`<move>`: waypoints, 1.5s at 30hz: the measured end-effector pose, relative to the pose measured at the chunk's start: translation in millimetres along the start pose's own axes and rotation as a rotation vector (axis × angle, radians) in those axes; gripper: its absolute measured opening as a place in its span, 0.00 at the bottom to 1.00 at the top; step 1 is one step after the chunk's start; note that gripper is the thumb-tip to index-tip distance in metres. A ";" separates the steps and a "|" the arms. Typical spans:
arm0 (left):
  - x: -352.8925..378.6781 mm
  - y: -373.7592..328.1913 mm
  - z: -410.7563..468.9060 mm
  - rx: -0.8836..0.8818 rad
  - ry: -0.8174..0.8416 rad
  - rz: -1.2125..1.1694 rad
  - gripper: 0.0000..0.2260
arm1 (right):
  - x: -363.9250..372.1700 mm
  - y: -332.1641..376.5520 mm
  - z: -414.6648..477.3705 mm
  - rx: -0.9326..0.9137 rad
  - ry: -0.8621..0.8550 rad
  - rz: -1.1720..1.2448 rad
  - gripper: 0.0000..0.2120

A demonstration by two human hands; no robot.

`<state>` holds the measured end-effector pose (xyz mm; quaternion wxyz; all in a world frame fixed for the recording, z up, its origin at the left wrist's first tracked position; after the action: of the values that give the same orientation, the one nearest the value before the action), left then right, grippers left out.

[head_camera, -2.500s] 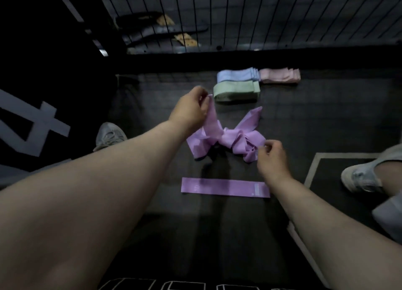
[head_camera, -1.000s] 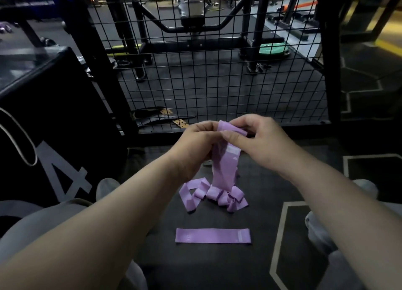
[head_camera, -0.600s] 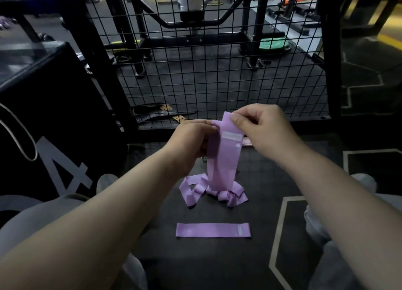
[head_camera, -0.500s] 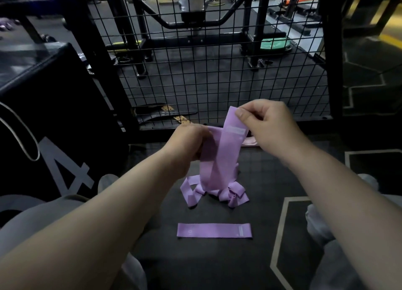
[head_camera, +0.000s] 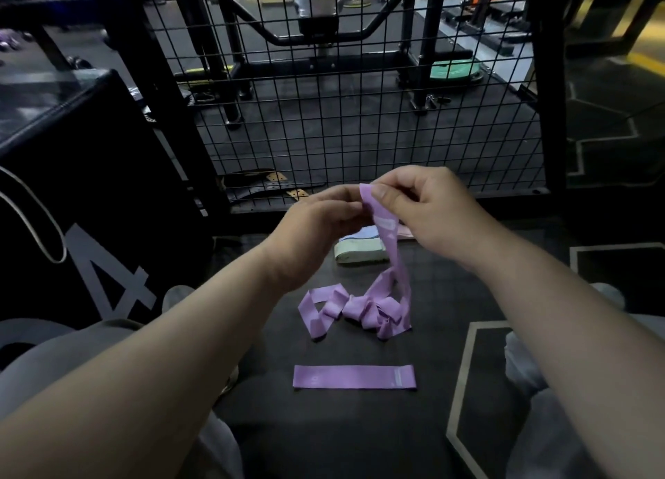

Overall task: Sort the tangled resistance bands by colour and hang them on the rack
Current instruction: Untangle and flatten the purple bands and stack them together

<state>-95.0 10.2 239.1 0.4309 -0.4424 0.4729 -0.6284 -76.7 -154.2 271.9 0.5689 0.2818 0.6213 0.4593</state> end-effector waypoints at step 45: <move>10.5 7.0 -22.2 -0.198 0.248 0.204 0.02 | -39.4 -9.9 7.1 0.192 -0.389 0.468 0.06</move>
<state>-118.0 3.6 230.3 0.3853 -0.3514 0.6242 -0.5817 -60.5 -190.9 281.3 0.5268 0.5520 0.4598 0.4544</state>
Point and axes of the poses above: each hand's wrist, its own z-axis towards the middle knuckle, its own x-axis out of the palm, y = z × x, the point moved 3 cm from there along z, towards the middle knuckle, and after that the axes turned 10 degrees about x, right-handed, at the moved point
